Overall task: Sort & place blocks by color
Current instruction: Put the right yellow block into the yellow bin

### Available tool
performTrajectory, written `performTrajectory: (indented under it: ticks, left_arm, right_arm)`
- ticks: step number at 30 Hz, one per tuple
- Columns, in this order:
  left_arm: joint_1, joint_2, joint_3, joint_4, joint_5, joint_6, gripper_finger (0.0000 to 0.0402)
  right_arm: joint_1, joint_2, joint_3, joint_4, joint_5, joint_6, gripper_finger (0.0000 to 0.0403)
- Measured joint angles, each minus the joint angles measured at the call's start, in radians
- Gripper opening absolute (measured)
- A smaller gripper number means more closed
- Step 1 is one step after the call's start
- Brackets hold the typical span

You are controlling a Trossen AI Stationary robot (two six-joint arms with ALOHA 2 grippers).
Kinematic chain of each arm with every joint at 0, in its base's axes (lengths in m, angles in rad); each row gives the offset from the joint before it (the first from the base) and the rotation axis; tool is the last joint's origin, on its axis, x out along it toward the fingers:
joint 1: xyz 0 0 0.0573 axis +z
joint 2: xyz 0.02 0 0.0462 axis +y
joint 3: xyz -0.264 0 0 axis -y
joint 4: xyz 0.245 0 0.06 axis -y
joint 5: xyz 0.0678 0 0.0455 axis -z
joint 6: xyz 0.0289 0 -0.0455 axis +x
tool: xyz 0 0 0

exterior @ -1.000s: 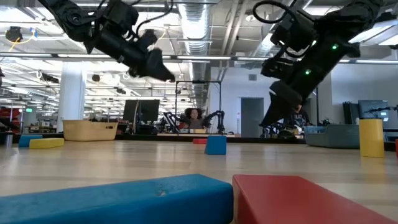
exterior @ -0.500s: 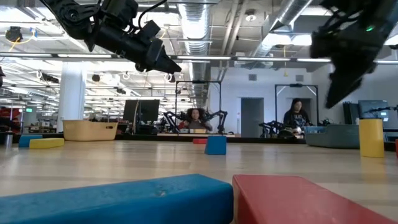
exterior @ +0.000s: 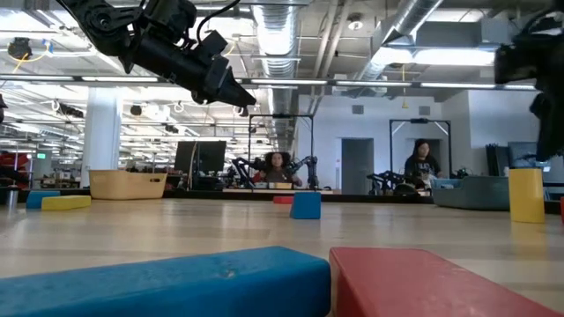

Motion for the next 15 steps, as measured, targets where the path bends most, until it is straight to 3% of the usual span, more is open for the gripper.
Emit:
performTrajectory:
  ticks: [9,15]
  left_arm:
    - [0.0,0.0,0.0,0.012,0.001,0.029,0.0272]
    - [0.0,0.0,0.0,0.015,0.048,0.032,0.0272]
  right_arm:
    - [0.155,0.059,-0.004,-0.005,0.135,0.134,0.0241]
    - [0.182,0.062,-0.105,0.105,0.169,0.149,0.0241]
